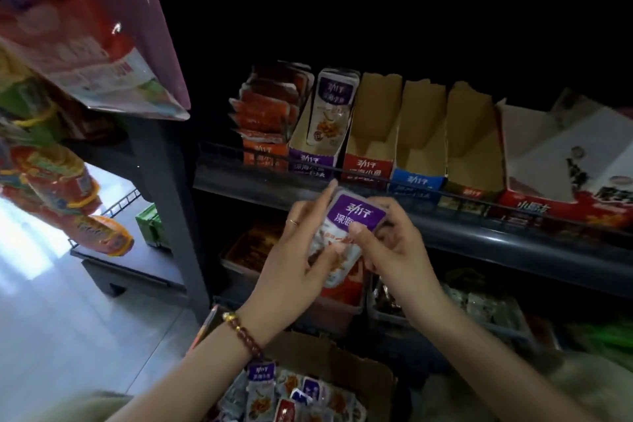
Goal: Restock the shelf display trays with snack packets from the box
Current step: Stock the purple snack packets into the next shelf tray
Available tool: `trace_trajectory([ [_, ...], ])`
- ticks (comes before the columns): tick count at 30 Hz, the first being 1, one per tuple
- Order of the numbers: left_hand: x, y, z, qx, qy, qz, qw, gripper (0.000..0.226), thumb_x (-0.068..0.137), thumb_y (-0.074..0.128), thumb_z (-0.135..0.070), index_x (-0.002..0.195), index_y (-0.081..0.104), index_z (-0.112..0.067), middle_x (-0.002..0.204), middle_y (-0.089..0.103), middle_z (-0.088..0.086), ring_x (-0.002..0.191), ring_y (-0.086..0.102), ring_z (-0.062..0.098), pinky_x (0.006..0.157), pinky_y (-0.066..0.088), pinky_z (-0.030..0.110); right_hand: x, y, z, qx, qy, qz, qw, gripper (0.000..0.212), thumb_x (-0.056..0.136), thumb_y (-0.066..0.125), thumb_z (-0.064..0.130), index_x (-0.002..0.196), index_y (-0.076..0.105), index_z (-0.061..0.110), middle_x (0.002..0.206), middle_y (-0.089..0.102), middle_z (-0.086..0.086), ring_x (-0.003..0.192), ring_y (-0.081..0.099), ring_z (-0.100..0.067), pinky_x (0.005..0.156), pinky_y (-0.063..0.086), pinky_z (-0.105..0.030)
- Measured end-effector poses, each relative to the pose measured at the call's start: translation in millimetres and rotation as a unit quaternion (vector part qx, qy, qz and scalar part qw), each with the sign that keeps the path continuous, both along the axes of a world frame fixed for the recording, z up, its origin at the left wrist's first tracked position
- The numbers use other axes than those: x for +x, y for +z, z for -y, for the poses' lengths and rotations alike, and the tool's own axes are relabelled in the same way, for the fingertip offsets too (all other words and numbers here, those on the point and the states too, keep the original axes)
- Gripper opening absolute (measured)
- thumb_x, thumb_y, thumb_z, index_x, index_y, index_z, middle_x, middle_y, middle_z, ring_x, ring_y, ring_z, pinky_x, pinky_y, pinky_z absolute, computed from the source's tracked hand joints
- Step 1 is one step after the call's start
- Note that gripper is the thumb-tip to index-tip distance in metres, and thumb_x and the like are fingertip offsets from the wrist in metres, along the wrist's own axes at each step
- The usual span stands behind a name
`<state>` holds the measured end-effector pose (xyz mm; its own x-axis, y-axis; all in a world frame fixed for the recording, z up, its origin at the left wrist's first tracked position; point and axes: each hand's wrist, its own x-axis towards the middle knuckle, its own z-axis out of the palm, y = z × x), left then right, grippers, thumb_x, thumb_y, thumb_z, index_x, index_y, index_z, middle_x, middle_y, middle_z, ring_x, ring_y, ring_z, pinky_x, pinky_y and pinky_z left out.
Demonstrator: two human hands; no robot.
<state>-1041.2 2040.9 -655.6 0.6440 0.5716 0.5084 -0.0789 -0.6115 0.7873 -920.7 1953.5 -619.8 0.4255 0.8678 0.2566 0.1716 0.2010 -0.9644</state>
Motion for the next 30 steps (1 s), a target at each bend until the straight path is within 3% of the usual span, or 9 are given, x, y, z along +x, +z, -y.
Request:
trace_trajectory([
  [4, 4.8, 16.4, -6.9, 0.018, -0.009, -0.018, 1.000, 0.072, 0.092, 0.054, -0.047, 0.140, 0.004, -0.063, 0.135, 0.030, -0.036, 0.115, 0.050, -0.007, 0.086, 0.050, 0.017, 8.9, 11.6, -3.7, 0.060, -0.011, 0.027, 0.998, 0.026, 0.081, 0.060, 0.022, 0.105, 0.052, 0.022, 0.094, 0.069, 0.014, 0.083, 0.067, -0.004, 0.066, 0.052, -0.017],
  [7, 3.9, 19.7, -26.0, 0.140, 0.093, -0.076, 0.983, 0.065, 0.093, 0.035, -0.058, 0.147, 0.001, -0.050, 0.145, 0.031, -0.024, 0.104, 0.054, -0.006, 0.063, 0.049, 0.008, 19.2, 31.6, -16.0, 0.152, -0.063, 0.062, 0.984, 0.020, 0.086, 0.056, 0.014, 0.103, 0.049, 0.021, 0.095, 0.067, 0.013, 0.084, 0.066, -0.003, 0.065, 0.052, -0.015],
  [10, 6.2, 20.6, -50.1, 0.295, 0.219, -0.167, 0.915, 0.058, 0.095, 0.032, -0.046, 0.148, 0.029, -0.024, 0.149, 0.038, -0.005, 0.105, 0.060, 0.007, 0.050, 0.028, 0.000, 35.3, 50.6, -40.6, 0.233, -0.126, 0.108, 0.958, 0.022, 0.092, 0.053, 0.007, 0.106, 0.044, 0.021, 0.097, 0.059, 0.005, 0.086, 0.062, 0.001, 0.068, 0.049, -0.012],
  [13, 14.6, 28.8, -62.0, 0.333, 0.263, -0.191, 0.885, 0.051, 0.094, 0.039, -0.038, 0.139, 0.045, -0.015, 0.147, 0.041, -0.002, 0.108, 0.060, 0.013, 0.048, 0.035, 0.010, 49.2, 61.7, -71.9, 0.269, -0.155, 0.115, 0.944, 0.025, 0.095, 0.051, 0.004, 0.111, 0.040, 0.020, 0.104, 0.056, 0.004, 0.088, 0.059, 0.003, 0.071, 0.047, -0.011],
  [16, 22.7, 26.9, -70.5, 0.325, 0.258, -0.205, 0.886, 0.052, 0.091, 0.043, -0.035, 0.140, 0.042, -0.017, 0.147, 0.040, -0.002, 0.106, 0.061, 0.015, 0.046, 0.041, 0.017, 61.5, 65.6, -103.8, 0.236, -0.173, 0.109, 0.950, 0.025, 0.096, 0.051, 0.012, 0.117, 0.039, 0.017, 0.106, 0.057, 0.007, 0.087, 0.059, 0.006, 0.069, 0.046, -0.011],
  [20, 21.1, 16.9, -85.4, 0.315, 0.249, -0.218, 0.890, 0.054, 0.089, 0.046, -0.034, 0.141, 0.037, -0.021, 0.144, 0.042, -0.002, 0.101, 0.062, 0.013, 0.043, 0.033, 0.012, 74.5, 58.0, -140.6, 0.154, -0.139, 0.086, 0.974, 0.030, 0.096, 0.051, 0.016, 0.124, 0.041, 0.012, 0.107, 0.058, 0.001, 0.082, 0.059, 0.003, 0.063, 0.046, -0.009],
  [24, 18.7, 12.5, -95.9, 0.327, 0.215, -0.217, 0.894, 0.054, 0.088, 0.047, -0.030, 0.140, 0.034, -0.022, 0.142, 0.039, -0.001, 0.089, 0.064, 0.011, 0.040, 0.030, 0.010, 85.5, 57.8, -160.1, 0.142, -0.167, 0.142, 0.965, 0.024, 0.096, 0.052, 0.015, 0.118, 0.043, 0.011, 0.104, 0.056, 0.005, 0.096, 0.060, -0.011, 0.073, 0.050, -0.020],
  [28, 16.1, 9.7, -101.1, 0.316, 0.189, -0.214, 0.905, 0.060, 0.086, 0.056, -0.024, 0.142, 0.033, -0.022, 0.143, 0.036, -0.002, 0.075, 0.060, 0.007, 0.040, 0.019, 0.004, 89.2, 71.9, -164.4, 0.117, -0.167, 0.211, 0.956, 0.034, 0.096, 0.053, 0.016, 0.127, 0.043, 0.006, 0.100, 0.048, 0.018, 0.088, 0.053, 0.005, 0.073, 0.047, -0.006],
  [30, 14.5, 7.8, -103.3, 0.316, 0.175, -0.215, 0.907, 0.065, 0.085, 0.060, -0.021, 0.144, 0.032, -0.022, 0.144, 0.034, -0.002, 0.071, 0.058, 0.006, 0.039, 0.025, 0.005, 91.9, 76.2, -165.6, 0.108, -0.177, 0.249, 0.946, 0.034, 0.096, 0.053, 0.019, 0.127, 0.044, 0.008, 0.098, 0.049, 0.018, 0.085, 0.053, 0.008, 0.071, 0.046, -0.006],
])
